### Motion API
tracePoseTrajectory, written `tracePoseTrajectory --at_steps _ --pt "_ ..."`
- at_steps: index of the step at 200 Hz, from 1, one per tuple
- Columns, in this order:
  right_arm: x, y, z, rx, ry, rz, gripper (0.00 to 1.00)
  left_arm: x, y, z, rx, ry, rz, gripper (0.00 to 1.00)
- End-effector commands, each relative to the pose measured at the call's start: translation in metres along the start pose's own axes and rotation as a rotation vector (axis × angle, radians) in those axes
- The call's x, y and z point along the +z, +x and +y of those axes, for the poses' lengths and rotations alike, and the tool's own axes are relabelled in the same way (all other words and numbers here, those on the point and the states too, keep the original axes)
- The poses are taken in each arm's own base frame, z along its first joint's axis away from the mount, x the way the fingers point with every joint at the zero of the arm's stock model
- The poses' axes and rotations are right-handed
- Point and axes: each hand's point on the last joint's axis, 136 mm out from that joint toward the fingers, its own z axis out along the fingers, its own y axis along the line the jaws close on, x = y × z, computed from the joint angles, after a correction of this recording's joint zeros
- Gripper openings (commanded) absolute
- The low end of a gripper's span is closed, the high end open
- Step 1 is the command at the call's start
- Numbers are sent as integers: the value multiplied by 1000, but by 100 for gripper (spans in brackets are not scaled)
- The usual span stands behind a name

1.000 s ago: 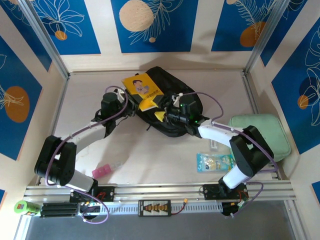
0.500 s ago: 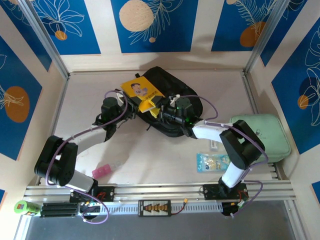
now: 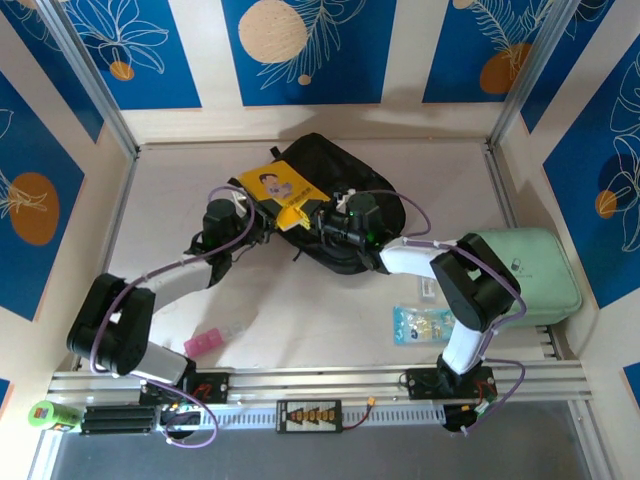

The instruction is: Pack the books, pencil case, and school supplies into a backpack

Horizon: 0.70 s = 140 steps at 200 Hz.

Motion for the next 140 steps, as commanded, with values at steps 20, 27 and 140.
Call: tracePoseTrajectory --at_steps 20,27,140 --pt "-26 -6 12 -141 57 -49 5 -10 18 -25 246 -1 85 50" --pt "-32 -8 11 -162 85 -62 5 -11 22 -21 279 -34 103 56" --pt "-179 -104 49 -452 332 -279 4 23 132 2 1114 -285 440 87"
